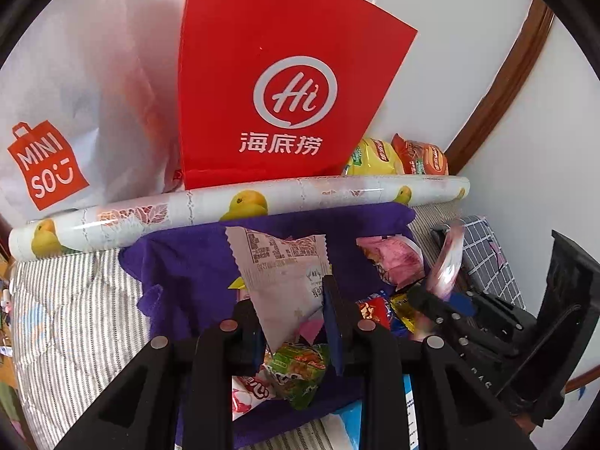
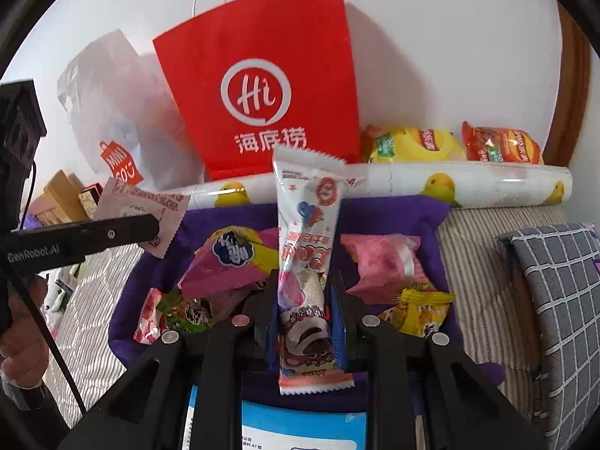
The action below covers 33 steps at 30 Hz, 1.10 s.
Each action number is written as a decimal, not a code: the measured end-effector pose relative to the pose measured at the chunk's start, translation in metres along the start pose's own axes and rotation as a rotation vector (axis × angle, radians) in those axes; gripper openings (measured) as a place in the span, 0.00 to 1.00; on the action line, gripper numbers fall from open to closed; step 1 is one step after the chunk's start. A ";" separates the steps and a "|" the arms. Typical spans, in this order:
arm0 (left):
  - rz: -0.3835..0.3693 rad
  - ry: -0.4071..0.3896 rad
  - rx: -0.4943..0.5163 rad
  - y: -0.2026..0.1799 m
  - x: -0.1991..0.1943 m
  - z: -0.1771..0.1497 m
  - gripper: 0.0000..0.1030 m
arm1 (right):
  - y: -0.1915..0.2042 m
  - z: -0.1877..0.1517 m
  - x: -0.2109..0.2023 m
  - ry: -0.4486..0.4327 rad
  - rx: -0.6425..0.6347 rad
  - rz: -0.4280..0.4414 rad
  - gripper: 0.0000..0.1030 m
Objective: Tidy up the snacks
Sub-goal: 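Lower both packets onto the towel and open both grippers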
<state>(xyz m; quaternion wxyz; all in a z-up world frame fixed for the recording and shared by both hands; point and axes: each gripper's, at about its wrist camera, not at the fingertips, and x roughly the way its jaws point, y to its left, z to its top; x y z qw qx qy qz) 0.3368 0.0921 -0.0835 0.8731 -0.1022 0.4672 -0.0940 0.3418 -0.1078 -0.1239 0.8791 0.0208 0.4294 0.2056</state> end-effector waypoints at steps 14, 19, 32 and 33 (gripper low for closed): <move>-0.061 0.052 -0.029 -0.001 0.026 -0.006 0.24 | -0.002 -0.007 0.017 0.058 0.006 -0.002 0.17; -0.061 0.065 -0.024 -0.004 0.032 -0.008 0.24 | -0.004 -0.009 0.016 0.054 0.002 -0.004 0.17; -0.031 0.113 -0.011 -0.007 0.049 -0.011 0.24 | -0.002 -0.019 0.039 0.151 -0.010 -0.030 0.17; -0.034 0.112 -0.012 -0.007 0.050 -0.012 0.24 | -0.002 -0.019 0.040 0.157 -0.011 -0.038 0.17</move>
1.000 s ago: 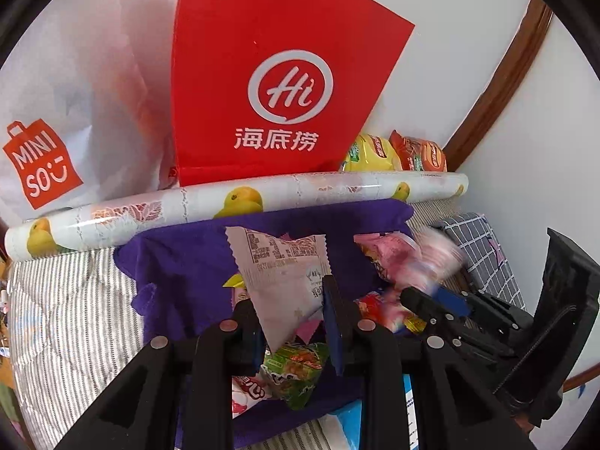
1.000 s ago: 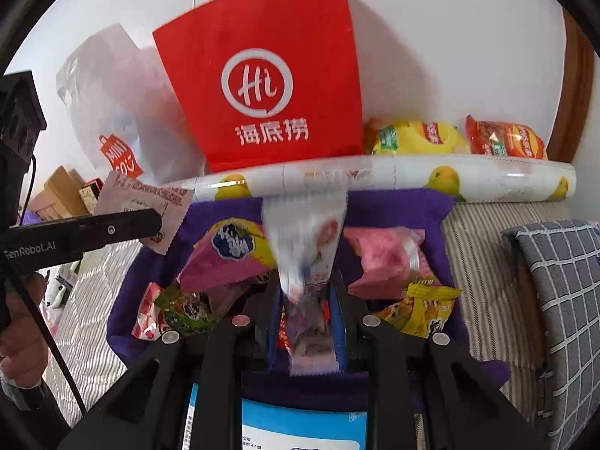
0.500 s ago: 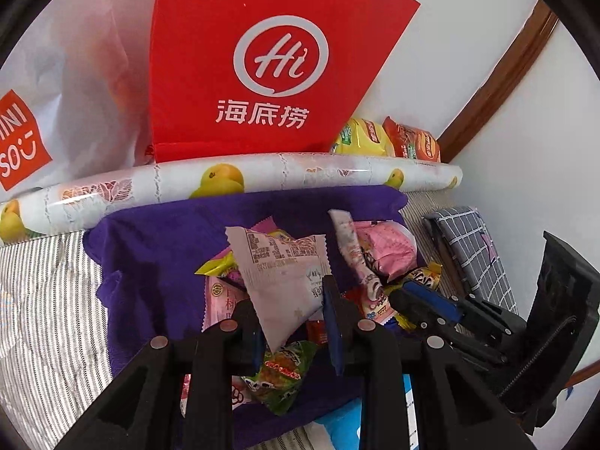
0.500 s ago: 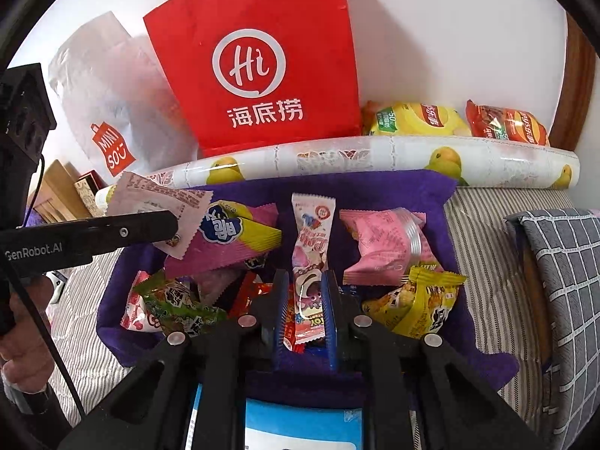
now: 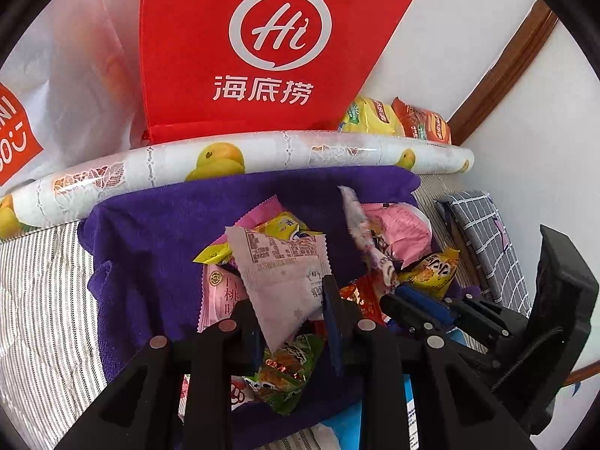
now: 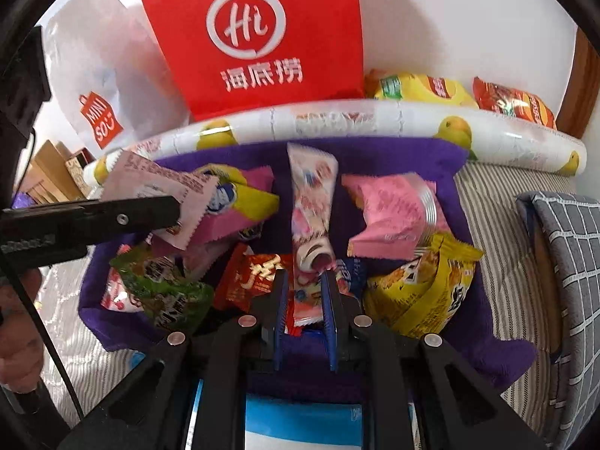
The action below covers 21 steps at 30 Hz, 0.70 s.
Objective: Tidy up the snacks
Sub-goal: 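Lower both packets onto the towel and open both grippers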
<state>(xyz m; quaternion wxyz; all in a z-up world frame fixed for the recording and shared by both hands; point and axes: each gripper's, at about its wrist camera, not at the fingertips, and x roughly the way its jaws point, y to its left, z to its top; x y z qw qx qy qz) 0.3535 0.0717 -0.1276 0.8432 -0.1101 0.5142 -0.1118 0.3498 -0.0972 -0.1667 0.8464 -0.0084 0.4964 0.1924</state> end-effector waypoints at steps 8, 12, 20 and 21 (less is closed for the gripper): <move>-0.016 -0.002 0.014 -0.004 0.004 -0.002 0.24 | 0.000 -0.001 0.003 0.015 0.006 -0.005 0.17; -0.023 -0.001 0.009 -0.005 0.005 -0.002 0.25 | 0.002 0.000 0.003 0.009 -0.002 -0.018 0.17; -0.062 -0.003 0.002 -0.003 0.001 0.000 0.32 | 0.002 -0.002 0.004 0.009 -0.003 -0.024 0.17; -0.070 -0.006 0.006 -0.004 0.000 0.000 0.37 | 0.002 -0.002 0.004 0.009 -0.002 -0.025 0.18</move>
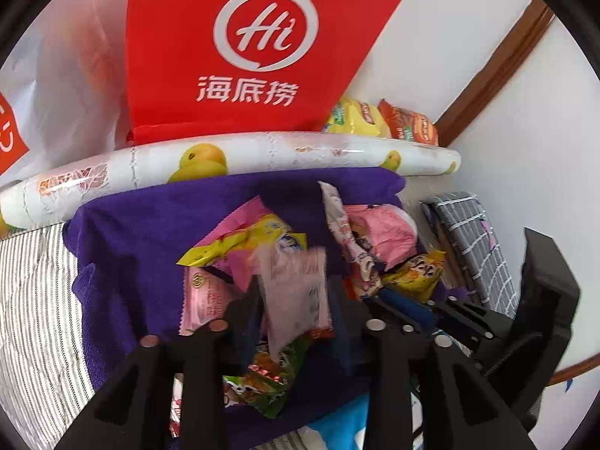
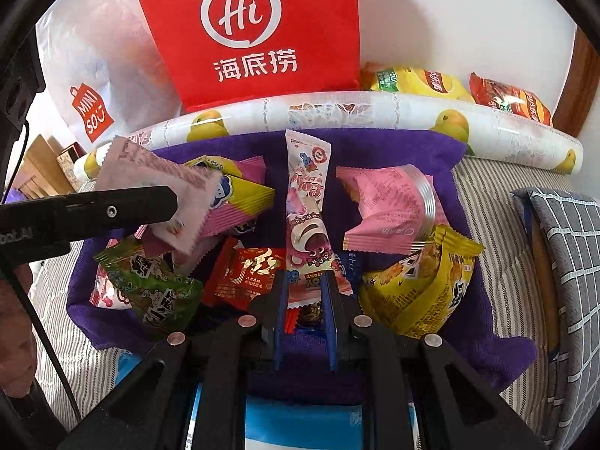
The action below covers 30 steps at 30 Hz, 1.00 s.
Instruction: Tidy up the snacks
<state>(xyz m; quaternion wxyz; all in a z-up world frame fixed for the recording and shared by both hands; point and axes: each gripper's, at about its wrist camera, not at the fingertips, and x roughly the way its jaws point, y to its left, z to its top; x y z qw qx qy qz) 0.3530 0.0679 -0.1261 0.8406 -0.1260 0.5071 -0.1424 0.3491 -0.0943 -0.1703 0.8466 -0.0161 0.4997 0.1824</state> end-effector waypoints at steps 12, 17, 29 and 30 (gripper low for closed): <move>-0.020 -0.028 0.006 -0.005 -0.016 0.001 0.48 | -0.003 0.000 -0.002 -0.011 0.007 0.003 0.21; -0.021 -0.035 0.011 -0.006 -0.019 0.002 0.50 | -0.002 -0.001 -0.004 -0.021 0.004 0.008 0.28; -0.003 -0.069 0.030 -0.009 -0.037 0.003 0.54 | 0.011 -0.002 -0.036 -0.092 -0.035 -0.007 0.41; -0.001 -0.072 0.031 -0.010 -0.039 0.003 0.54 | 0.013 -0.003 -0.041 -0.095 -0.041 -0.015 0.42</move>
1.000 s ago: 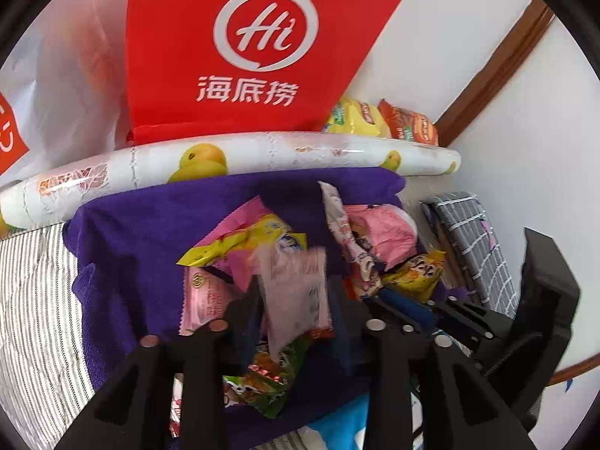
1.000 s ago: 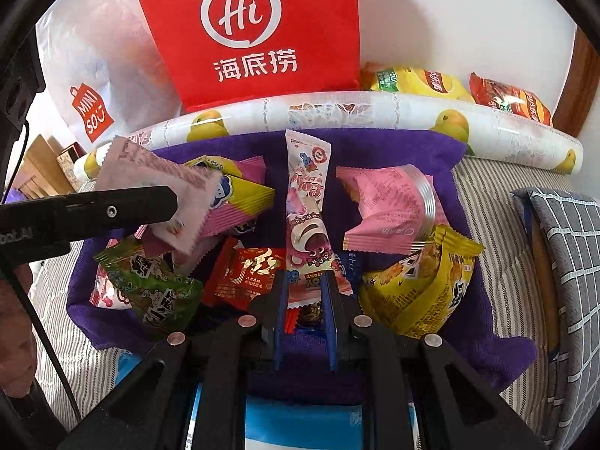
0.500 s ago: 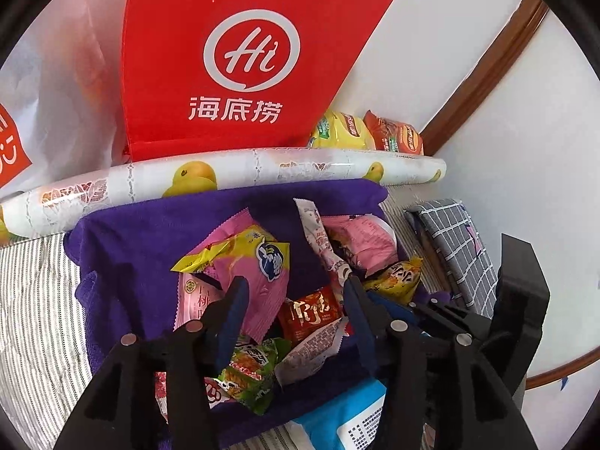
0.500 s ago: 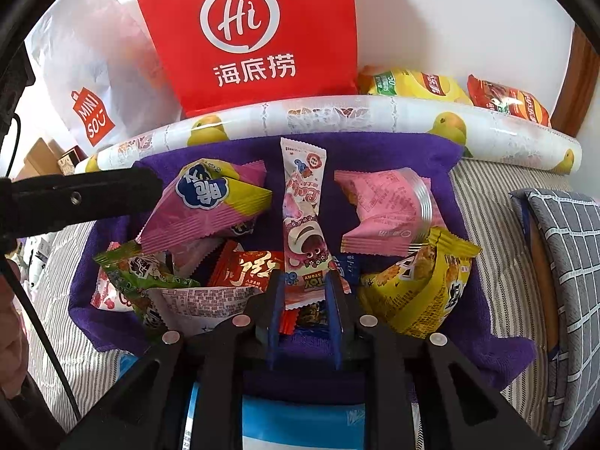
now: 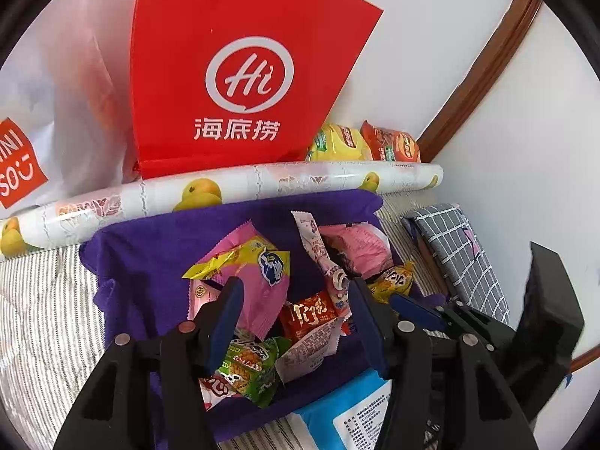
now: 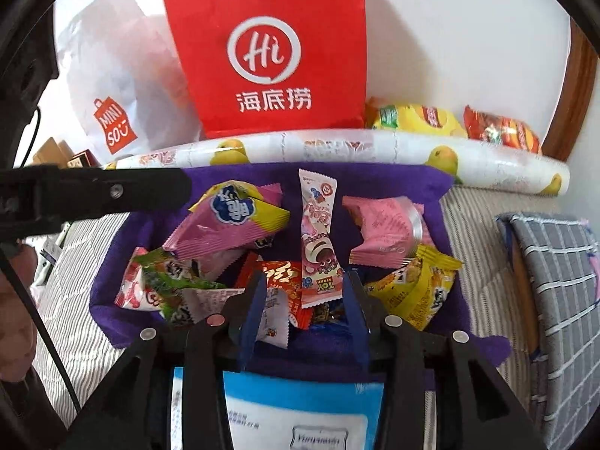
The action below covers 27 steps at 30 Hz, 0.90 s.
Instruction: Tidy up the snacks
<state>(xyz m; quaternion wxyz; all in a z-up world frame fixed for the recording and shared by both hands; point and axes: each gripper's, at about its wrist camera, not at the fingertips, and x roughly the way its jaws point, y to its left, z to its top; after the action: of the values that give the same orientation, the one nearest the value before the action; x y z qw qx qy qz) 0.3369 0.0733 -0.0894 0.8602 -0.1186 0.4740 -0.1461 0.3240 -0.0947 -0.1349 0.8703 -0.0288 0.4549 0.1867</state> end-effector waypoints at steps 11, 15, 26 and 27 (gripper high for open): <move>0.066 -0.065 0.047 -0.029 -0.040 -0.009 0.62 | -0.010 -0.011 -0.061 -0.022 0.047 -0.051 0.67; 0.096 -0.070 0.056 -0.045 -0.059 -0.026 0.63 | -0.006 -0.020 -0.092 -0.062 0.042 -0.096 0.72; 0.159 -0.172 0.030 -0.079 -0.142 -0.098 0.75 | 0.008 -0.055 -0.164 -0.059 0.051 -0.127 0.72; 0.165 -0.183 0.029 -0.084 -0.150 -0.106 0.76 | 0.008 -0.060 -0.173 -0.070 0.055 -0.125 0.72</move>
<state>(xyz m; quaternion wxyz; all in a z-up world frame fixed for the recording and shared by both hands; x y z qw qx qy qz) 0.1584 0.0434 0.0010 0.9106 -0.0794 0.3995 -0.0704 0.1849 -0.1520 -0.0300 0.8960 -0.0265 0.4266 0.1203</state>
